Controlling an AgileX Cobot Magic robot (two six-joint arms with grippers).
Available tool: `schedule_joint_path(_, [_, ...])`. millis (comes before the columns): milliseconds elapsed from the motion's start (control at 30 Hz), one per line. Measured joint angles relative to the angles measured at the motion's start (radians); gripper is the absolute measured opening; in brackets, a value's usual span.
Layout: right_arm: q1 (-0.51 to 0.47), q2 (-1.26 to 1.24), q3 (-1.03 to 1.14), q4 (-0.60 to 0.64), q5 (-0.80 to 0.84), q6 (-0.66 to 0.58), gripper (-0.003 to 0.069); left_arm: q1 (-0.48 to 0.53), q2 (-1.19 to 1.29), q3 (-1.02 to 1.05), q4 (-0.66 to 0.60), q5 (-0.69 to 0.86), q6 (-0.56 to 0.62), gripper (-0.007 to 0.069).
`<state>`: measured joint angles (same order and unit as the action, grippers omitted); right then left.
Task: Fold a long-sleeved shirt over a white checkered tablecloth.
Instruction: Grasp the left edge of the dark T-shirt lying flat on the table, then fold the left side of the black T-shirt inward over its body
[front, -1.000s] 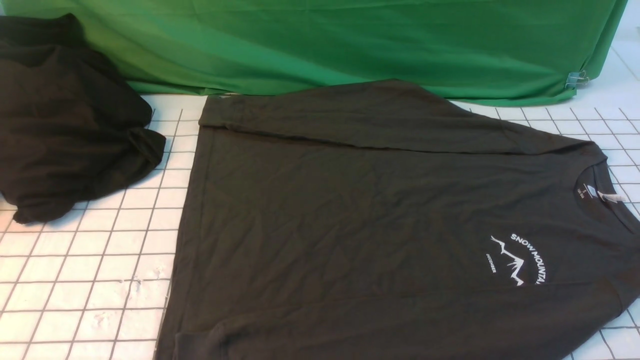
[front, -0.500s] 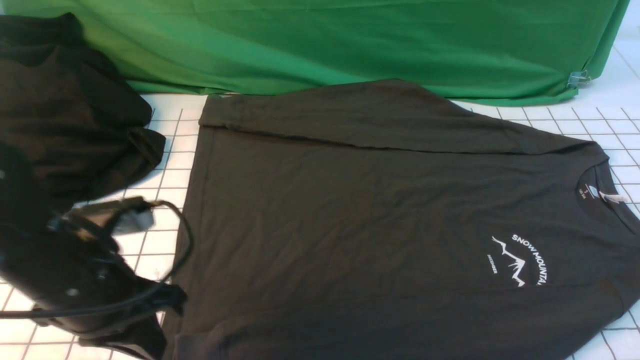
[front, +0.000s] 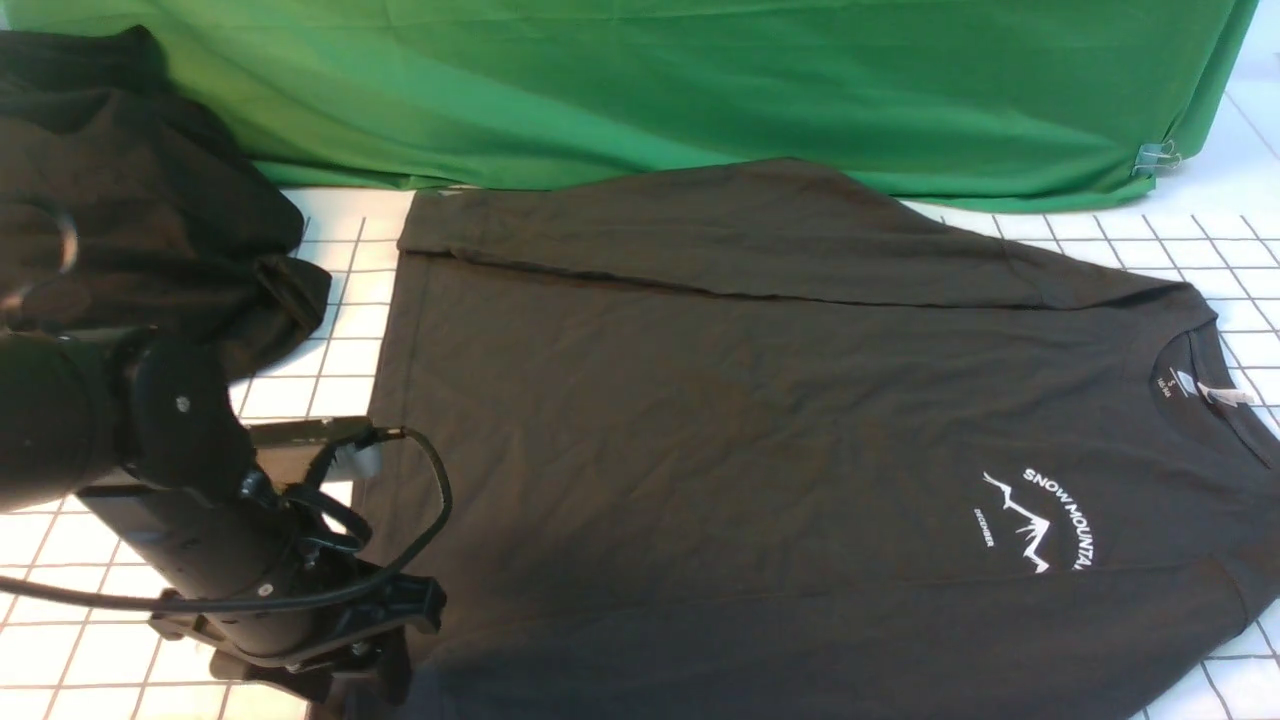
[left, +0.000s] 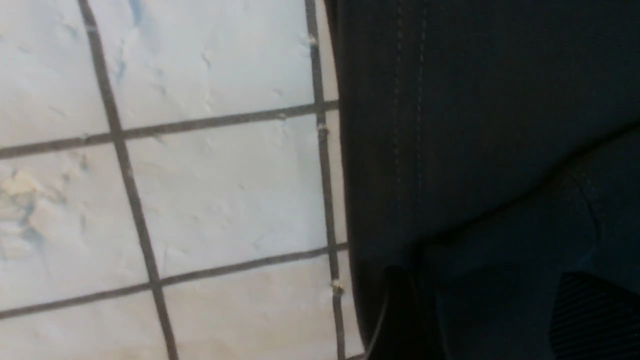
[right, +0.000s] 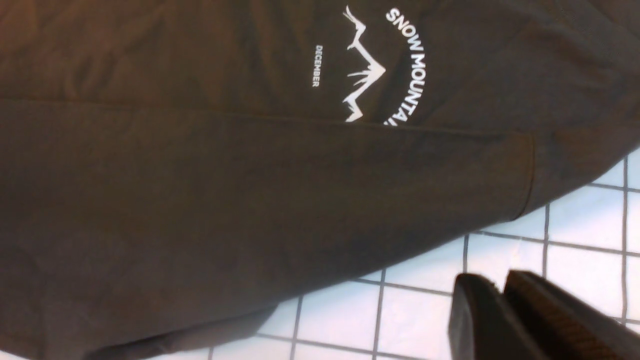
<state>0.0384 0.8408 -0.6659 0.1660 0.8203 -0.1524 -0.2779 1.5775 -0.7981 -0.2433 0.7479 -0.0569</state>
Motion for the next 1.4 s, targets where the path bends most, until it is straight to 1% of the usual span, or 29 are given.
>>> schedule_joint_path(133, [0.0,0.0,0.0,0.0,-0.001,0.0,0.0083,0.0,0.027,0.0,-0.021,-0.026,0.0,0.037])
schedule_joint_path(233, [0.0,0.0,0.0,0.0,-0.002,0.0,0.009,0.0,0.04,0.0,-0.033,-0.033,0.0,0.0316])
schedule_joint_path(300, [0.0,0.0,0.0,0.0,-0.002,0.0,0.0095,0.0,0.049,0.0,-0.05,-0.033,0.0,0.0252])
schedule_joint_path(333, [0.0,0.0,0.0,0.0,-0.002,0.0,0.0095,0.0,0.049,0.0,-0.052,-0.033,0.0,0.0246])
schedule_joint_path(400, [0.0,0.0,0.0,0.0,-0.002,0.0,0.0101,0.0,0.053,0.0,-0.061,-0.032,0.0,0.0146])
schedule_joint_path(433, [0.0,0.0,0.0,0.0,-0.002,0.0,0.0102,0.0,0.053,0.0,-0.063,-0.031,0.0,0.0129])
schedule_joint_path(467, [0.0,0.0,0.0,0.0,-0.002,0.0,0.0104,0.0,0.052,0.0,-0.07,-0.029,0.0,0.0063])
schedule_joint_path(533, [0.0,0.0,0.0,0.0,-0.002,0.0,0.0106,0.0,0.042,0.001,-0.071,-0.025,0.0,0.0024])
schedule_joint_path(667, [0.0,0.0,0.0,0.0,-0.002,0.0,0.0113,0.0,-0.012,-0.014,-0.069,0.014,0.0,0.0016])
schedule_joint_path(700, [0.0,0.0,0.0,0.0,-0.002,0.0,0.0116,0.0,-0.046,-0.037,-0.069,0.052,-0.003,0.0016])
schedule_joint_path(800, [0.0,0.0,0.0,0.0,-0.002,0.0,0.0122,0.005,-0.124,-0.132,-0.066,0.121,-0.041,0.0016])
schedule_joint_path(833, [0.0,0.0,0.0,0.0,-0.002,0.0,0.0124,0.009,-0.151,-0.196,-0.063,0.143,-0.054,0.0016])
schedule_joint_path(933, [0.0,0.0,0.0,0.0,-0.001,0.0,0.0129,0.022,-0.164,-0.334,-0.052,0.17,-0.071,0.0016])
schedule_joint_path(1033, [0.0,0.0,0.0,0.0,-0.001,0.0,0.0138,0.041,-0.123,-0.454,-0.044,0.179,-0.082,0.0016])
schedule_joint_path(1067, [0.0,0.0,0.0,0.0,-0.001,0.0,0.0138,0.043,-0.114,-0.467,-0.041,0.179,-0.082,0.0016])
schedule_joint_path(1333, [0.0,0.0,0.0,0.0,0.01,0.0,0.0158,0.123,0.183,-0.64,-0.017,0.12,-0.1,0.0018])
schedule_joint_path(1367, [0.0,0.0,0.0,0.0,0.01,0.0,0.0158,0.126,0.191,-0.644,-0.016,0.12,-0.1,0.0019])
schedule_joint_path(1400, [0.0,0.0,0.0,0.0,0.01,0.0,0.016,0.141,0.252,-0.672,-0.014,0.111,-0.1,0.0024])
